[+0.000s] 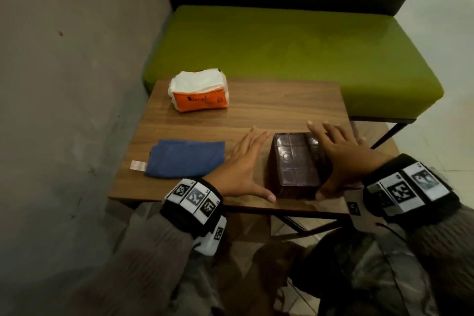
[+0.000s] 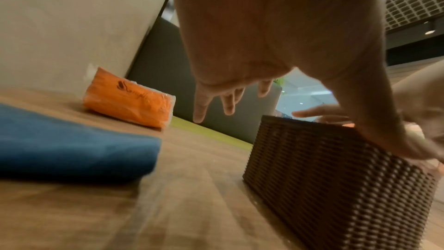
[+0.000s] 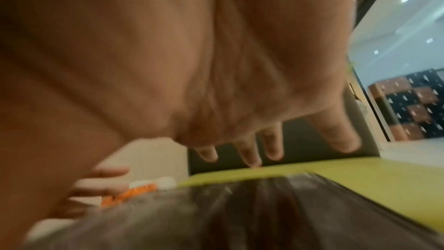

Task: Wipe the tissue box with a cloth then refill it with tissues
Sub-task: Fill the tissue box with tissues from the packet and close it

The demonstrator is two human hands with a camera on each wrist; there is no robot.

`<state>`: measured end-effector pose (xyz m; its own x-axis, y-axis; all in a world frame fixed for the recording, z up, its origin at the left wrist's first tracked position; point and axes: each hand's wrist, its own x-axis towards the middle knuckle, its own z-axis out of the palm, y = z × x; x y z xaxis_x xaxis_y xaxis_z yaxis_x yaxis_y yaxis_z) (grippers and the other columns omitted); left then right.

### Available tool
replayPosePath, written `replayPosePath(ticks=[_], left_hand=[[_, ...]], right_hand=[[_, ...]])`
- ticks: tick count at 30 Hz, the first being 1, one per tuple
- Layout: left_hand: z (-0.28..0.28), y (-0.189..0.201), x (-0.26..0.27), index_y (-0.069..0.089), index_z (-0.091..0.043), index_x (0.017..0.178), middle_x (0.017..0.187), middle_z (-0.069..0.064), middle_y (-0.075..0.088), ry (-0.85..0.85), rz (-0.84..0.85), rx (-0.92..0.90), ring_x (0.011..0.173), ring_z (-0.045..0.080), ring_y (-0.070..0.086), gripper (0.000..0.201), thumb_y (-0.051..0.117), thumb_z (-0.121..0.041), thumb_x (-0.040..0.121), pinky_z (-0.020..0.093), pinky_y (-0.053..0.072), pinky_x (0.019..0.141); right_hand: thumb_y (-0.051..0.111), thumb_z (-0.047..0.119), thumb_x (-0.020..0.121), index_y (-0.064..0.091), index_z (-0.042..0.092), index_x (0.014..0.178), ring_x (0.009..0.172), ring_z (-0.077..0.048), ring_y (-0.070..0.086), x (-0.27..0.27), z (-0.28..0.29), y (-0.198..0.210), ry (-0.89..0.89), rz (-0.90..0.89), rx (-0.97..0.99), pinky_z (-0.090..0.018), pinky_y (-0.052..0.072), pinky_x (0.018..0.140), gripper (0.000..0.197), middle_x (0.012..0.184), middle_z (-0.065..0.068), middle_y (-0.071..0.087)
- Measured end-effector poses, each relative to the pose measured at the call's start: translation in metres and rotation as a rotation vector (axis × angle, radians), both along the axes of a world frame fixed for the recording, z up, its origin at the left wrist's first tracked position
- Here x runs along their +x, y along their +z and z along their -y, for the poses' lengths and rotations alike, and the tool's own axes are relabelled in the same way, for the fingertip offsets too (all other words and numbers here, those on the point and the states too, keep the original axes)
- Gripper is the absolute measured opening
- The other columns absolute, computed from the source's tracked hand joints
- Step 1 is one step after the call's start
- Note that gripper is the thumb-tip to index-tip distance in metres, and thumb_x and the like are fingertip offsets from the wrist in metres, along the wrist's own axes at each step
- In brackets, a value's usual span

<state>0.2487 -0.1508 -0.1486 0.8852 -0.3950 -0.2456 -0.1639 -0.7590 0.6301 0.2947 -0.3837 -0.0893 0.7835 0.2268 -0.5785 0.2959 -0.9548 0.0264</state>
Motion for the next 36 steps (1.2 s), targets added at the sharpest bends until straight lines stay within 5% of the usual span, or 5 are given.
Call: replayPosePath(ticks=[8,12,22,30,36], left_hand=[[0.014,-0.015,0.008,0.011,-0.031,0.147,0.146,-0.003,0.016,-0.005,0.02,-0.188,0.136,0.012,0.02,0.115,0.086,-0.042,0.06,0.041,0.025,0.115],[0.001,-0.017,0.006,0.015,-0.031,0.145,0.153,-0.006,0.004,-0.035,0.077,-0.121,0.141,0.01,0.009,0.114,0.084,-0.05,0.057,0.038,0.017,0.116],[-0.015,-0.015,-0.001,0.01,-0.029,0.142,0.133,-0.012,0.018,-0.109,0.122,-0.055,0.124,0.007,0.025,0.118,0.081,-0.047,0.05,0.026,0.025,0.105],[-0.025,-0.018,-0.003,0.005,-0.047,0.138,0.143,-0.013,0.02,-0.073,0.046,-0.212,0.133,0.011,0.029,0.12,0.085,-0.043,0.05,0.04,0.03,0.114],[-0.022,0.006,-0.002,0.007,-0.047,0.142,0.147,-0.015,0.008,-0.018,0.06,-0.105,0.14,0.013,0.016,0.122,0.08,-0.065,0.047,0.037,0.025,0.112]], right_hand=[[0.088,0.051,0.051,0.0,0.025,0.153,0.137,-0.032,0.015,-0.003,0.005,-0.016,0.085,0.084,0.2,-0.049,0.037,0.109,0.137,0.145,-0.007,0.019],[0.087,0.05,0.053,0.006,0.023,0.152,0.134,-0.034,0.019,-0.008,-0.007,-0.017,0.105,0.082,0.217,-0.05,0.04,0.105,0.131,0.142,-0.01,0.024],[0.085,0.055,0.054,0.009,0.021,0.152,0.137,-0.036,0.018,-0.018,-0.028,-0.012,0.178,0.073,0.184,-0.052,0.036,0.108,0.129,0.148,-0.013,0.022],[0.077,0.056,0.072,0.024,0.025,0.15,0.131,-0.033,0.032,0.001,-0.023,0.015,0.106,-0.126,0.272,-0.049,0.036,0.106,0.1,0.14,-0.009,0.035],[0.079,0.053,0.071,0.024,0.029,0.151,0.132,-0.032,0.033,0.008,-0.02,0.018,0.079,-0.174,0.322,-0.045,0.035,0.106,0.1,0.14,-0.007,0.034]])
